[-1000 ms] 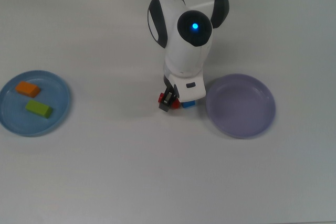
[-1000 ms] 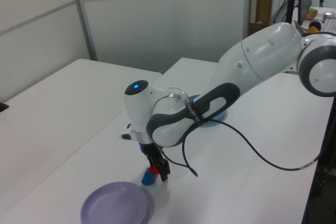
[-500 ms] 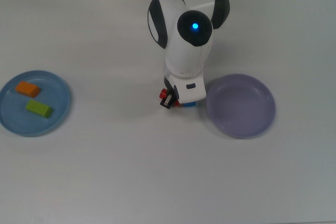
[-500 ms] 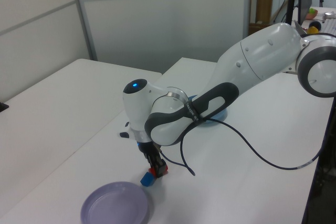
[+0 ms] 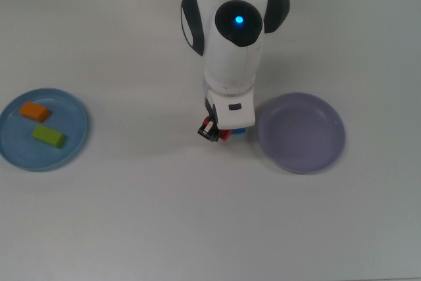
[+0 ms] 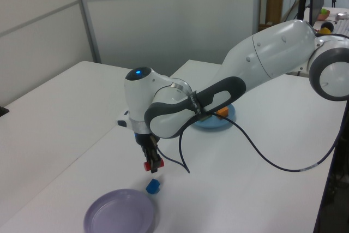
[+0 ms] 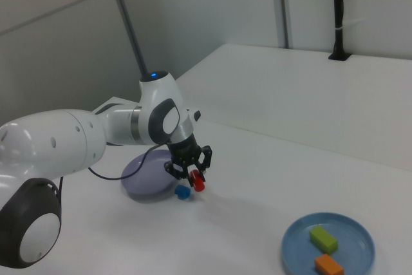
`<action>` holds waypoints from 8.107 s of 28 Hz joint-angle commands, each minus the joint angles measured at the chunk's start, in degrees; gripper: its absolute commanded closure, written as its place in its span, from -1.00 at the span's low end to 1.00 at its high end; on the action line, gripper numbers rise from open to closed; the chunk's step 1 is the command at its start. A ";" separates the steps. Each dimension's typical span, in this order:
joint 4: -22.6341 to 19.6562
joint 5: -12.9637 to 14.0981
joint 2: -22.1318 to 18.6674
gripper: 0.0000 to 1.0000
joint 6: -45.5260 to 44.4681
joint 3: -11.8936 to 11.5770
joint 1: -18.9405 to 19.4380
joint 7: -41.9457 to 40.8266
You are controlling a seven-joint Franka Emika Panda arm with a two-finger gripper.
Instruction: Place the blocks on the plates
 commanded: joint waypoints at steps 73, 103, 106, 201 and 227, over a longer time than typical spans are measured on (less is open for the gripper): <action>-7.01 9.44 -4.69 -0.80 -0.75 -10.59 9.85 45.01; -6.22 9.62 -2.05 1.00 5.06 -10.51 9.85 44.58; -5.26 9.88 -2.32 1.00 5.06 -10.59 9.77 44.83; -1.04 12.17 -29.12 -1.00 -30.10 -27.47 13.90 35.35; 0.98 13.48 -28.86 -1.00 -30.01 -27.73 10.56 36.14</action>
